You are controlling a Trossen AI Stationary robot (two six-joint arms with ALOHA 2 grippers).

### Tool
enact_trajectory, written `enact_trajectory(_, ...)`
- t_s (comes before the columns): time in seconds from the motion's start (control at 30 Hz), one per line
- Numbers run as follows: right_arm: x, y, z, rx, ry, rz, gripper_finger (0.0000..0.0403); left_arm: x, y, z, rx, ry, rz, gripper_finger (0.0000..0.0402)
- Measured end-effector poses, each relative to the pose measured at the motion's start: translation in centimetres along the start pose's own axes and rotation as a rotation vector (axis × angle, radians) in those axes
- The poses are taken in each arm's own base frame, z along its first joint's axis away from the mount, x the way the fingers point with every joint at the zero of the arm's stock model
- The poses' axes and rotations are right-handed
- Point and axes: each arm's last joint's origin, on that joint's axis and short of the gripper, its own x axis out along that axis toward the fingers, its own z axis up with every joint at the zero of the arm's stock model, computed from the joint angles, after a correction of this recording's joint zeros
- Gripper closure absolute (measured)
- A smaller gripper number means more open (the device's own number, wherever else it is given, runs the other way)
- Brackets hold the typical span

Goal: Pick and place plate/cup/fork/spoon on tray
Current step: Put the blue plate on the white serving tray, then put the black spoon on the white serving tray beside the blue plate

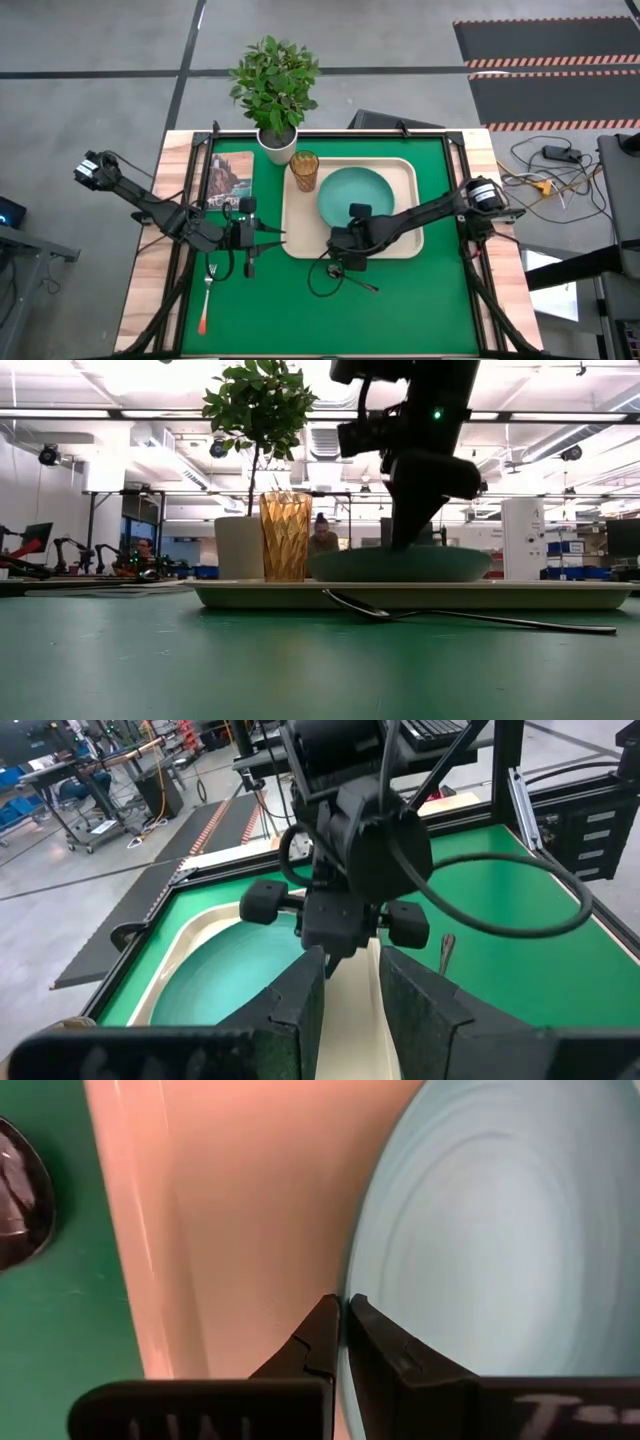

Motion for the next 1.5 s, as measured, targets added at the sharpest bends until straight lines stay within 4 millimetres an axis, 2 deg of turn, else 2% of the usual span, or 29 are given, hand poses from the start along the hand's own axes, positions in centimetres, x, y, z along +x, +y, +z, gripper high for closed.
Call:
enact_trajectory(0.3, 0.3, 0.1, 0.0, 0.001, 0.013, 0.011, 0.0388, 0.0, 0.0, 0.0, 0.000, 0.000, -0.001, 0.0319)
enact_trajectory(0.6, 0.2, -0.2, 0.0, 0.037, 0.020, 0.023, 0.0327, 0.0, 0.0, 0.0, 0.000, 0.000, -0.001, 0.0319)
enact_trajectory(0.93, -4.4, -0.5, 0.1, 0.221, -0.024, 0.229, 0.0281, 0.0, 0.0, -0.1, -0.019, 0.006, -0.003, 0.0319)
enact_trajectory(1.07, -6.3, 0.7, -0.4, 0.221, -0.079, 0.275, 0.0267, 0.0, 0.0, -0.1, -0.020, 0.007, -0.003, 0.0319)
enact_trajectory(1.27, -8.2, 4.2, -0.6, 0.176, -0.235, 0.318, 0.0262, 0.0, 0.0, -0.1, -0.039, 0.007, -0.005, 0.0319)
enact_trajectory(1.5, -8.8, 7.5, -1.5, 0.135, -0.350, 0.274, 0.0261, 0.0, 0.0, -0.1, -0.044, 0.008, -0.006, 0.0319)
